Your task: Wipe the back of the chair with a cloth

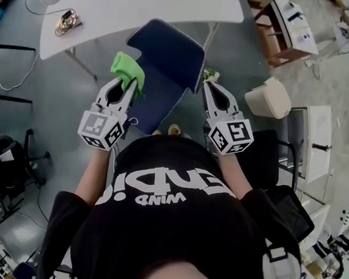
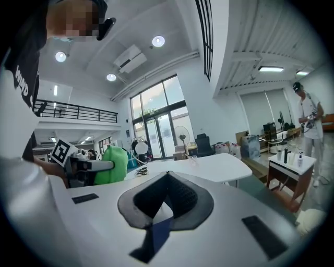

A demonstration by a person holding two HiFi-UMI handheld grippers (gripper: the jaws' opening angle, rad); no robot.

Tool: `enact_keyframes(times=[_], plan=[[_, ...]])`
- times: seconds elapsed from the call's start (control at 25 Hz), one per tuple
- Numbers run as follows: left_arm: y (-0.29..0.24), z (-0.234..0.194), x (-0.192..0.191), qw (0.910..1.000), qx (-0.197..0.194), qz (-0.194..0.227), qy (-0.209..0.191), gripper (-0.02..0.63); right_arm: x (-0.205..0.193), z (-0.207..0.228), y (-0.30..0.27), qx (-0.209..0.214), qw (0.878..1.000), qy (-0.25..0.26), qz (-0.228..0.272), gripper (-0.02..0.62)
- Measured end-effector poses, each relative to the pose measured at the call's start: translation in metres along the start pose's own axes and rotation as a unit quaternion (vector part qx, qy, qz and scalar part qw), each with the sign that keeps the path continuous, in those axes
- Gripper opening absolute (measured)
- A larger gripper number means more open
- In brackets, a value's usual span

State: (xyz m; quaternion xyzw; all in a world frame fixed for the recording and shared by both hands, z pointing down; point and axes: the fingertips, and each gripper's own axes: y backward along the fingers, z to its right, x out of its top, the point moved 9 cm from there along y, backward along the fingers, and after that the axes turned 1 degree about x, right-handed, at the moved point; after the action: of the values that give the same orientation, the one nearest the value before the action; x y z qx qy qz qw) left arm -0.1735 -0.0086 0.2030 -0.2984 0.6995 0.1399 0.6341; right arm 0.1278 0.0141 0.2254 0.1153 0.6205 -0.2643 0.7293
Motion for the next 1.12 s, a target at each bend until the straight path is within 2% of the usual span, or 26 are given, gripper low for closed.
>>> enact_keyframes(times=[0.12, 0.32, 0.68, 1.12], plan=[[0.007, 0.002, -0.008, 0.9997, 0.01, 0.021, 0.007, 0.063, -0.006, -0.004, -0.003, -0.01, 1.0, 0.012, 0.006, -0.003], [0.012, 0.0, -0.02, 0.9992, 0.02, 0.033, 0.006, 0.063, -0.016, -0.009, -0.009, -0.013, 1.0, 0.013, 0.01, -0.003], [0.005, -0.008, -0.033, 0.9995, 0.026, 0.019, -0.005, 0.064, -0.027, -0.01, -0.021, -0.005, 1.0, 0.0, -0.006, -0.003], [0.0, -0.005, -0.037, 0.9997, 0.021, 0.014, 0.004, 0.063, -0.03, -0.007, -0.026, -0.004, 1.0, 0.0, -0.015, -0.003]])
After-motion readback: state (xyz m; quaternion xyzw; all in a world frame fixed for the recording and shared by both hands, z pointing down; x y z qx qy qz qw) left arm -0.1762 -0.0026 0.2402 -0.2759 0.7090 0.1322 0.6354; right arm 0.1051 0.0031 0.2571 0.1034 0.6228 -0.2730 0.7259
